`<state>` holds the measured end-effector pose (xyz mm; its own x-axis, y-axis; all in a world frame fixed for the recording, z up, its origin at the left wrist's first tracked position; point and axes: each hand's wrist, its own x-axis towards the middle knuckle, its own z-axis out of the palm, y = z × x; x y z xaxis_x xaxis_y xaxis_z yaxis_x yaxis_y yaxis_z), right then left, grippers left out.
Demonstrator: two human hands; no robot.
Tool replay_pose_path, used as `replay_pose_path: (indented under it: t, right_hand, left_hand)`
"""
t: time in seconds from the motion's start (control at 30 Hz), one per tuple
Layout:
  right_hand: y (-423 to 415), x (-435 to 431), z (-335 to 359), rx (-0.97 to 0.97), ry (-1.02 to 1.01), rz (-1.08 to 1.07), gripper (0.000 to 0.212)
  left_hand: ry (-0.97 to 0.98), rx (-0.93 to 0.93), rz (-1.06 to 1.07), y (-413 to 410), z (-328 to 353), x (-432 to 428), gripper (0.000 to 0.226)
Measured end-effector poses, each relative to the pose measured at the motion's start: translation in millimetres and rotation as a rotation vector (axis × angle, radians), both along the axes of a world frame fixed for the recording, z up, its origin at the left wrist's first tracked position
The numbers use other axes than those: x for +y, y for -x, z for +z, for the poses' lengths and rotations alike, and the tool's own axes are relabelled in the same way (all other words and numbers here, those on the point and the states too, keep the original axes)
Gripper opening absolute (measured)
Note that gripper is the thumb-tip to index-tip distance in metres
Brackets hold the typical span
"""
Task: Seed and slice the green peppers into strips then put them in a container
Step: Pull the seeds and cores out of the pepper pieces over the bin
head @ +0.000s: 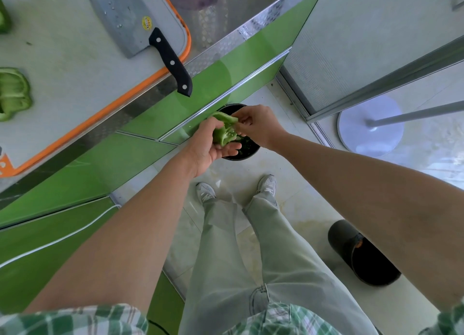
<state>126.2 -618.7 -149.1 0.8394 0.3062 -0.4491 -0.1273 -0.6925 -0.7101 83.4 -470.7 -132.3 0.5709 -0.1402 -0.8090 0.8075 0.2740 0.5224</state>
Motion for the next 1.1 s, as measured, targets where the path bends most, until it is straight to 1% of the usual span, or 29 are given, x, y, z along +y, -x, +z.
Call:
replay_pose_path:
  t: [0.07, 0.13, 0.27, 0.37, 0.5, 0.63, 0.73, 0.83, 0.9, 1.0, 1.1]
  right_hand:
    - [1.4, -1.7, 2.7, 0.043, -0.022, 0.0, 0.028]
    - [2.1, -2.7, 3.3, 0.065, -0.045, -0.006, 0.031]
    - [3.1, 3.7, -3.8, 0.076, -0.002, 0.021, 0.036]
    - [2.3, 9.3, -11.8, 0.053, 0.026, -0.083, 0.031]
    - [-1.1, 14.0, -12.5, 0.011, 0.03, -0.156, 0.022]
    - [-4.0, 13.8, -8.4, 0.052, 0.01, -0.137, 0.03]
    - [-4.8, 14.2, -7.9, 0.118, -0.041, -0.152, 0.026]
    - [-6.0, 19.0, -11.0, 0.082, 0.008, -0.209, 0.031]
    - [-6.4, 21.7, -13.2, 0.02, 0.041, -0.224, 0.025]
    - [-6.0, 22.2, -14.0, -0.024, 0.075, -0.179, 0.009]
    - [-5.5, 20.3, -13.1, 0.002, 0.06, -0.12, 0.026]
  left_hand:
    - [-0.014, -0.014, 0.031, 0.0, -2.1, 1.3, 0.031]
    - [-0.044, -0.028, 0.014, 1.1, -5.0, 3.2, 0.034]
    - [-0.182, -0.085, -0.142, 3.9, -10.5, 4.4, 0.039]
    - [-0.238, -0.089, -0.154, 4.3, -13.2, 5.2, 0.049]
    - [-0.246, -0.085, -0.169, 0.3, -11.0, 4.0, 0.039]
    - [-0.258, -0.095, -0.19, -3.2, -8.2, 0.4, 0.031]
    - [-0.273, -0.11, -0.25, -3.3, -8.2, 1.7, 0.017]
    - [-0.269, -0.129, -0.282, -2.2, -5.0, -3.2, 0.007]
    - [-0.273, -0.138, -0.275, -2.9, -3.4, -5.3, 0.003]
    - [-0.294, -0.144, -0.287, -5.0, -3.6, -5.5, 0.005]
    - [-0.343, -0.145, -0.283, -5.2, -6.5, -5.5, 0.004]
